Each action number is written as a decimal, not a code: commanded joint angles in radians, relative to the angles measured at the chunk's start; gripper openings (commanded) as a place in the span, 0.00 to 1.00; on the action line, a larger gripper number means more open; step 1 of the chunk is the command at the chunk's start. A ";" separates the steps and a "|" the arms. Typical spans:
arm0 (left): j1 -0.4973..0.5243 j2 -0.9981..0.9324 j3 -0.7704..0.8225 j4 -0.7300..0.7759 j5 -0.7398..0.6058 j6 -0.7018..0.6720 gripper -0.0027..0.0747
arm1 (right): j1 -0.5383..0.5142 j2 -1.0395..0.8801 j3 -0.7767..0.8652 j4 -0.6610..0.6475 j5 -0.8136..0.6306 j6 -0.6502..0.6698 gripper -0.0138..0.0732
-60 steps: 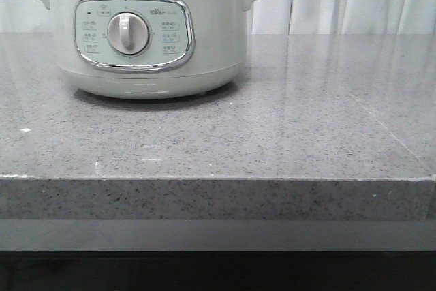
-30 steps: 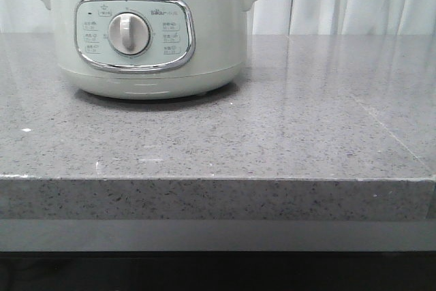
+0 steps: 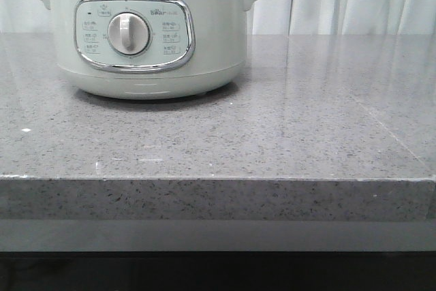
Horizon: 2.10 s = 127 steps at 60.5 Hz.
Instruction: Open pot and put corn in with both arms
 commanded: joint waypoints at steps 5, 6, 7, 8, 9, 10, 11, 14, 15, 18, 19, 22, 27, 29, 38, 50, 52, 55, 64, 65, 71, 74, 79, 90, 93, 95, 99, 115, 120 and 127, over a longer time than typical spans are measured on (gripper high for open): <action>0.008 -0.021 0.075 0.004 -0.237 -0.027 0.01 | -0.004 -0.002 -0.027 0.002 -0.070 -0.001 0.08; 0.009 -0.021 0.067 0.004 -0.212 -0.027 0.01 | -0.004 -0.002 -0.027 0.002 -0.071 -0.001 0.08; 0.008 -0.021 0.065 0.003 -0.203 -0.027 0.01 | -0.004 -0.002 -0.027 0.002 -0.071 -0.001 0.08; 0.008 -0.021 0.065 0.003 -0.203 -0.027 0.01 | -0.004 -0.002 -0.027 0.002 -0.071 -0.001 0.08; 0.008 -0.021 0.071 0.003 -0.212 -0.027 0.01 | -0.004 -0.002 -0.027 0.002 -0.070 -0.001 0.08; 0.008 -0.021 0.075 0.003 -0.230 -0.027 0.01 | -0.004 -0.002 -0.027 0.002 -0.072 -0.001 0.08; 0.008 -0.021 0.075 0.003 -0.236 -0.027 0.01 | -0.004 -0.002 -0.027 0.002 -0.072 -0.001 0.08; 0.012 -0.021 0.075 0.003 -0.236 -0.027 0.01 | -0.004 -0.001 -0.027 0.002 -0.069 -0.001 0.08; 0.015 -0.021 0.075 0.003 -0.243 -0.027 0.01 | -0.004 -0.001 -0.027 0.002 -0.069 -0.001 0.08; 0.030 -0.021 0.075 0.003 -0.247 -0.027 0.01 | -0.004 -0.001 -0.027 0.002 -0.070 -0.001 0.08; 0.034 -0.021 0.075 0.003 -0.247 -0.027 0.01 | -0.004 -0.001 -0.027 0.002 -0.070 -0.001 0.08; 0.052 -0.021 0.075 0.005 -0.247 -0.027 0.01 | -0.004 -0.001 -0.027 0.002 -0.070 -0.001 0.08; 0.061 -0.021 0.075 0.005 -0.247 -0.027 0.01 | -0.004 -0.001 -0.027 0.002 -0.070 -0.001 0.08; 0.061 -0.021 0.075 0.005 -0.247 -0.027 0.01 | -0.004 -0.001 -0.027 0.002 -0.070 -0.001 0.08; 0.061 -0.021 0.075 0.005 -0.247 -0.027 0.01 | -0.004 -0.001 -0.027 0.002 -0.070 -0.001 0.08; 0.061 -0.020 0.075 0.005 -0.247 -0.027 0.01 | -0.004 -0.001 -0.027 0.002 -0.070 -0.001 0.08; 0.061 -0.020 0.075 0.005 -0.247 -0.027 0.01 | -0.004 -0.001 -0.027 0.002 -0.070 -0.001 0.08; 0.061 -0.020 0.075 0.005 -0.247 -0.027 0.01 | -0.004 -0.001 -0.027 0.002 -0.070 -0.001 0.08; 0.061 -0.020 0.075 0.005 -0.247 -0.027 0.01 | -0.004 -0.001 -0.027 0.002 -0.070 -0.001 0.08; 0.061 -0.020 0.075 0.005 -0.247 -0.027 0.01 | -0.004 -0.001 -0.027 0.002 -0.070 -0.001 0.08; 0.061 -0.020 0.075 0.005 -0.247 -0.027 0.01 | -0.004 -0.001 -0.027 0.002 -0.070 -0.001 0.08; 0.061 -0.020 0.075 0.005 -0.247 -0.027 0.01 | -0.004 -0.001 -0.027 0.002 -0.070 -0.001 0.08; 0.061 -0.020 0.075 0.005 -0.247 -0.027 0.01 | -0.004 -0.007 -0.023 0.002 -0.074 -0.001 0.08; 0.061 -0.020 0.075 0.005 -0.247 -0.027 0.01 | -0.112 -0.151 0.085 -0.009 -0.135 -0.003 0.08; 0.061 -0.020 0.075 0.005 -0.247 -0.027 0.01 | -0.155 -0.205 0.133 -0.009 -0.161 -0.003 0.08; 0.061 -0.020 0.075 0.005 -0.247 -0.027 0.01 | -0.189 -0.245 0.175 -0.009 -0.185 -0.003 0.08; 0.061 -0.020 0.075 0.005 -0.247 -0.027 0.01 | -0.245 -0.329 0.256 -0.009 -0.240 -0.003 0.08; 0.061 -0.020 0.075 0.005 -0.247 -0.027 0.01 | -0.373 -0.561 0.563 0.002 -0.461 -0.002 0.08; 0.061 -0.020 0.075 0.005 -0.247 -0.027 0.01 | -0.380 -0.609 0.628 0.002 -0.486 -0.001 0.08; 0.061 -0.020 0.075 0.005 -0.247 -0.027 0.01 | -0.390 -0.660 0.703 0.002 -0.494 -0.001 0.08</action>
